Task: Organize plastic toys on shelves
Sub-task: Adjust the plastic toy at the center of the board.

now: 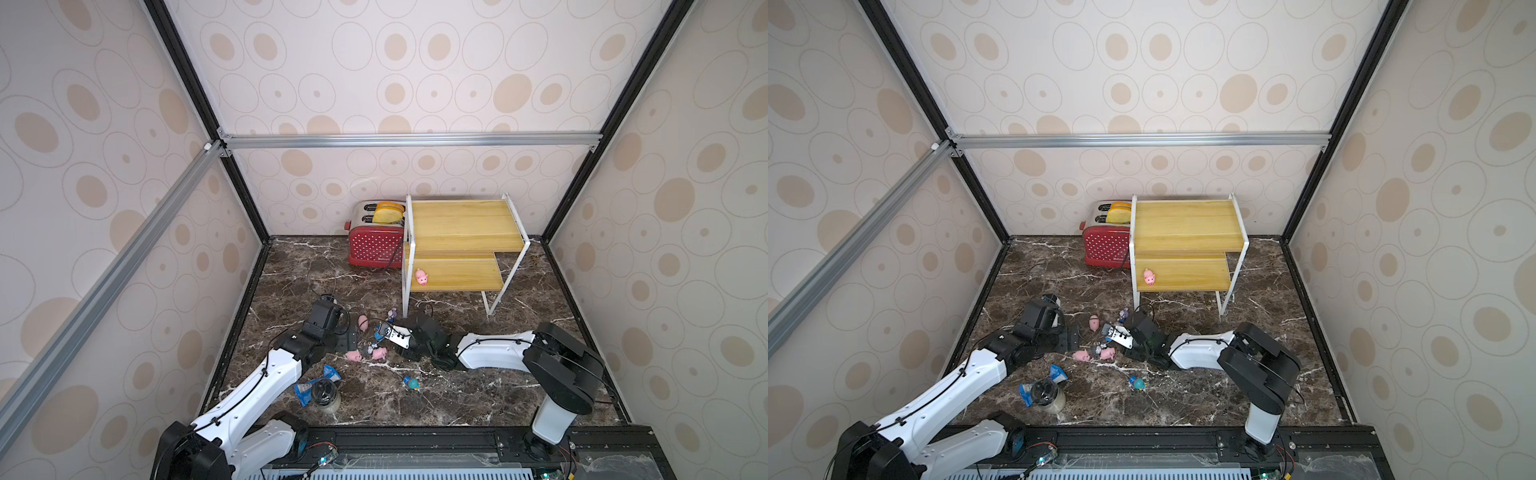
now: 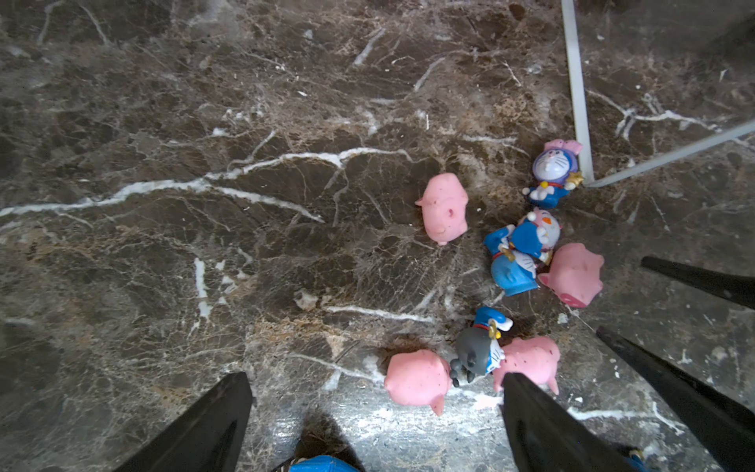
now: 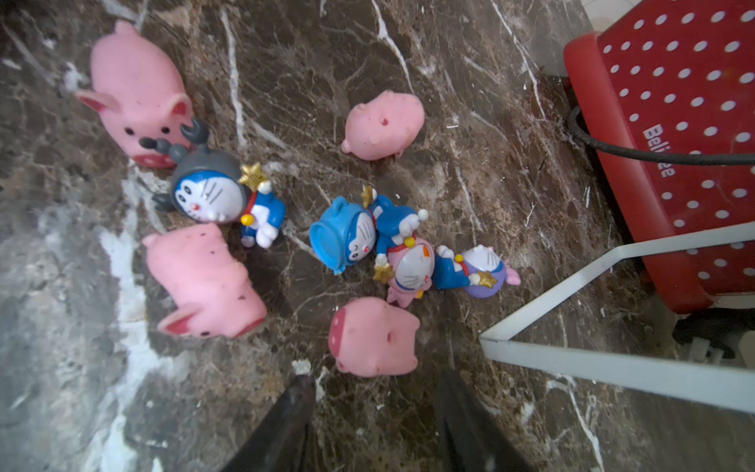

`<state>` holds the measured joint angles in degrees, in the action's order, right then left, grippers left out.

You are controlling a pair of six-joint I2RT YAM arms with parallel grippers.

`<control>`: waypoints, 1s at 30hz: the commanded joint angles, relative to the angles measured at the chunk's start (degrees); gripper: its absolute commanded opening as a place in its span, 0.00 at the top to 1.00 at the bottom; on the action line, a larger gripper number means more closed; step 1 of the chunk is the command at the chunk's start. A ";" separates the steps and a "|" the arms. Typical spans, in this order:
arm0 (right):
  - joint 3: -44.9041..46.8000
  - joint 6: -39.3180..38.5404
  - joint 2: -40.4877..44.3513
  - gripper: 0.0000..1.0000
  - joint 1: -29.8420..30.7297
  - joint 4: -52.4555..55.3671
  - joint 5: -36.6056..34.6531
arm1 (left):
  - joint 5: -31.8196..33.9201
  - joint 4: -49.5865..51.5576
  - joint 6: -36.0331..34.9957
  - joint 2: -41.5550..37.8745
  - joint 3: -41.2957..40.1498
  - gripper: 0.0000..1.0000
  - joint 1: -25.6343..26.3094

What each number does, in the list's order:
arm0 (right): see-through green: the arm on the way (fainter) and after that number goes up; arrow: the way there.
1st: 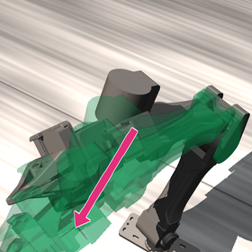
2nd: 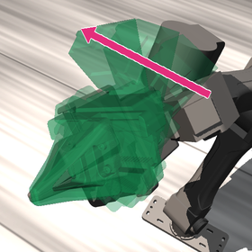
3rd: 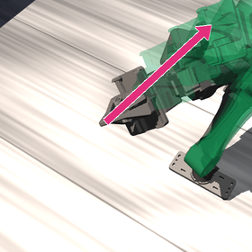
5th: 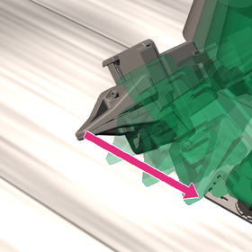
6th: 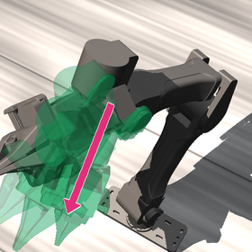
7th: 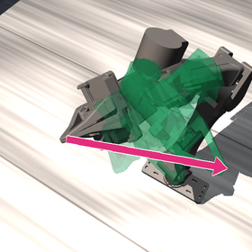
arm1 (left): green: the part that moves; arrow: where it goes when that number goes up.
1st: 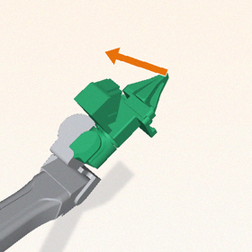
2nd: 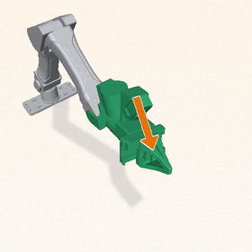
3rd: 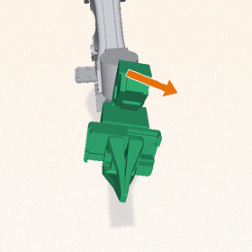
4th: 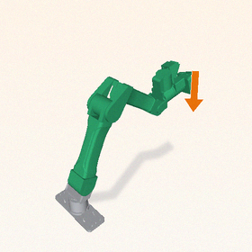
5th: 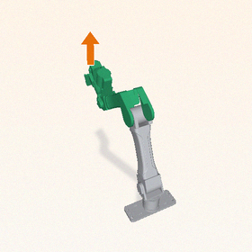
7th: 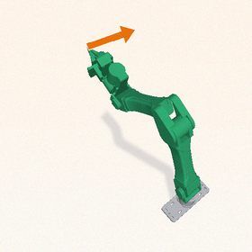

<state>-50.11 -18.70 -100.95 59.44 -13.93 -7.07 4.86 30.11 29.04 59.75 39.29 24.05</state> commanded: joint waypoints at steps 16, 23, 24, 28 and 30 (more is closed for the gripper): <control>-1.63 8.24 -0.51 0.82 0.81 3.12 -4.44 | 3.30 2.84 0.09 1.65 1.75 0.01 -0.92; 9.17 32.01 12.67 0.85 -5.14 -0.10 9.06 | -3.97 -0.31 -1.62 2.70 3.14 0.01 -0.71; 11.45 35.92 13.96 0.85 -6.23 -2.28 10.99 | -6.17 -1.47 -2.02 2.95 3.29 0.01 -0.45; 18.74 48.11 15.30 0.84 -10.51 -10.28 16.31 | -12.32 -6.37 -3.48 4.70 3.85 0.01 3.14; 21.56 52.73 14.66 0.83 -12.90 -14.25 18.48 | -13.84 -8.42 -4.61 5.63 4.14 0.01 5.65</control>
<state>-31.97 21.23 -85.49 48.60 -21.80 5.45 -3.68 25.96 27.29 64.45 40.99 27.05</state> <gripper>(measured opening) 0.166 0.989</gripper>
